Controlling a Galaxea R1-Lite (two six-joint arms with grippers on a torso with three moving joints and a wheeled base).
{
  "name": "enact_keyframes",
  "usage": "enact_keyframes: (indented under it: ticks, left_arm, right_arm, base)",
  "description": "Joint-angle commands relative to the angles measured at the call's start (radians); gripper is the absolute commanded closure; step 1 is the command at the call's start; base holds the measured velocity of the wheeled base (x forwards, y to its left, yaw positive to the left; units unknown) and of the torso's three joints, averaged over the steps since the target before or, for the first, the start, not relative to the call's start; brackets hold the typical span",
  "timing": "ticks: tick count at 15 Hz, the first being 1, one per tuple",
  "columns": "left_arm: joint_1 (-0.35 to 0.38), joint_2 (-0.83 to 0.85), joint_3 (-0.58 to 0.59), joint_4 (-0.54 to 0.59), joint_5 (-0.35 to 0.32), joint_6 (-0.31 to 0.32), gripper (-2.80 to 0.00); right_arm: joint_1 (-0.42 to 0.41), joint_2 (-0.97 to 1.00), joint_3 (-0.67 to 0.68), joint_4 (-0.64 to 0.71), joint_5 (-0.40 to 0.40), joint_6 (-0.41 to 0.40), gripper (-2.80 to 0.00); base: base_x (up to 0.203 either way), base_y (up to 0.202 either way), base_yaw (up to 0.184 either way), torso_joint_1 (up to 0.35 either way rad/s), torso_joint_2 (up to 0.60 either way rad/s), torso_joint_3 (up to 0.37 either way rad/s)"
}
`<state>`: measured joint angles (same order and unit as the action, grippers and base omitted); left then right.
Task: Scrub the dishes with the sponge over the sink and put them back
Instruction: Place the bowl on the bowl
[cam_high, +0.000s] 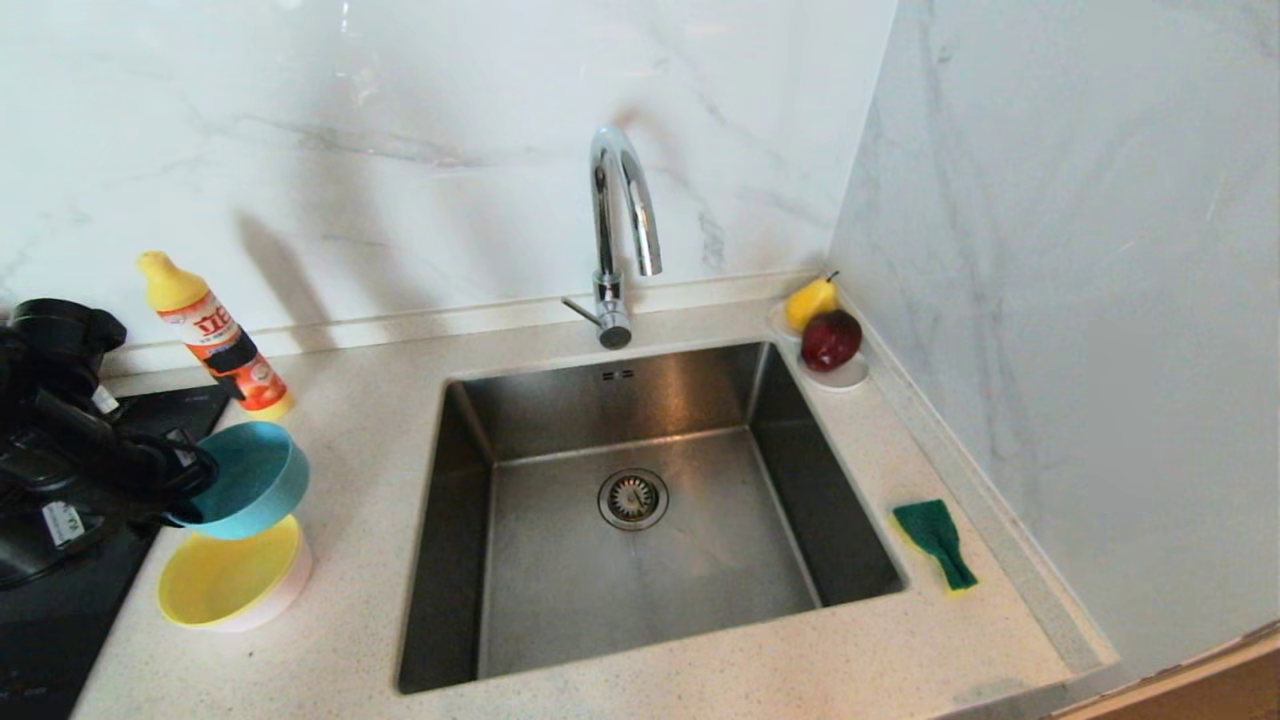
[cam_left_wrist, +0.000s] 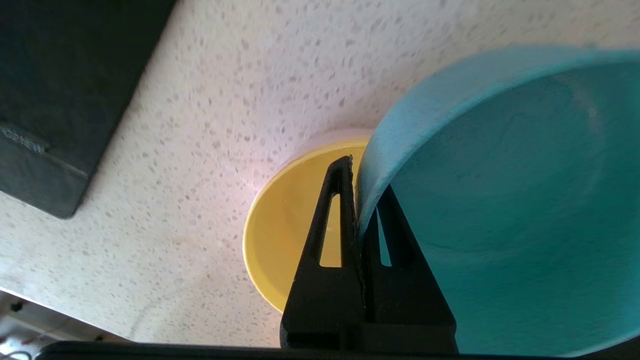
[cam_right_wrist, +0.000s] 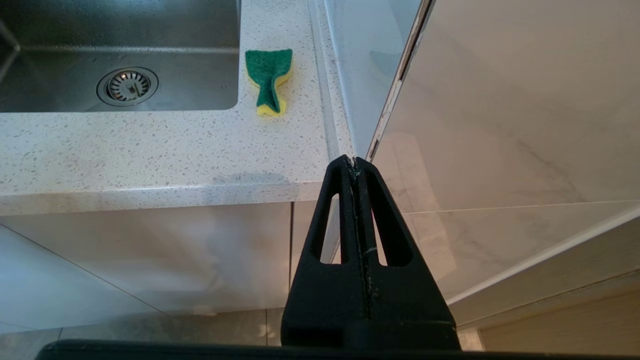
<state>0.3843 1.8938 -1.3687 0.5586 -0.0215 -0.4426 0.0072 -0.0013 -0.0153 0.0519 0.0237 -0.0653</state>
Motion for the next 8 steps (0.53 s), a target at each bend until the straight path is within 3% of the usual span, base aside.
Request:
enact_keyframes:
  ticks: [1, 8]
  left_arm:
    - [0.001, 0.018, 0.019, 0.004, 0.000, -0.004, 0.00]
    - [0.001, -0.017, -0.005, 0.007, 0.000, -0.011, 0.00]
  right_arm:
    - [0.000, 0.000, 0.000, 0.000, 0.001, -0.001, 0.00]
    - [0.000, -0.002, 0.000, 0.000, 0.000, -0.001, 0.00]
  base:
    - [0.000, 0.000, 0.000, 0.000, 0.00, 0.000]
    - [0.000, 0.000, 0.000, 0.000, 0.00, 0.000]
